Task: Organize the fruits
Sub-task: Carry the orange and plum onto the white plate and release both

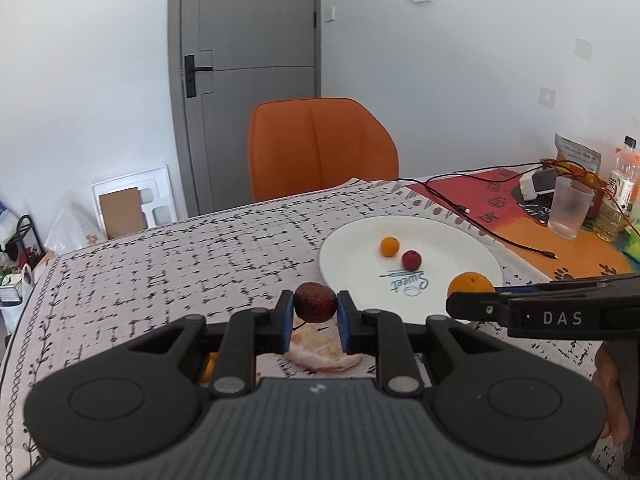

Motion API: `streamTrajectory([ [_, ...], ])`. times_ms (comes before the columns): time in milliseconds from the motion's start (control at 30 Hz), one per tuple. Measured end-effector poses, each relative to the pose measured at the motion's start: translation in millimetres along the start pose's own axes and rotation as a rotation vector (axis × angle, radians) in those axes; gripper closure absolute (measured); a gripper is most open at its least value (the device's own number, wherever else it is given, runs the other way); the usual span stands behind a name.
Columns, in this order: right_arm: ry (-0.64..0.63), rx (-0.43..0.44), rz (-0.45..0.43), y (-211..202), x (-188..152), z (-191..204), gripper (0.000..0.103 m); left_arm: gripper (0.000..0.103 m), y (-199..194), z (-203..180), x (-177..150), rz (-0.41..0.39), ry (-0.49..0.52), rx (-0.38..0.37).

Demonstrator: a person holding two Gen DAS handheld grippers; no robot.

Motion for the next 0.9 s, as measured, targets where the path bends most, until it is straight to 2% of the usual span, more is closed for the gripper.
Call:
streamTrajectory([
  [700, 0.037, -0.032, 0.010, 19, 8, -30, 0.068, 0.082, 40, -32, 13, 0.032, 0.053, -0.058],
  [833, 0.052, -0.042, -0.033, 16, 13, -35, 0.056, 0.082, 49, -36, 14, 0.037, 0.062, -0.071],
  [900, 0.054, -0.050, -0.046, 12, 15, -37, 0.054, 0.082, 53, -39, 15, 0.041, 0.068, -0.080],
])
Point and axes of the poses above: each gripper's, at about its wrist camera, not at the fingertips, and y roughly the way its jaws point, z to its left, x to its top, the point moved 9 cm from there along y, roughly the way its jaws point, and after that the axes turned 7 degrees about y, right-handed, at the moved point
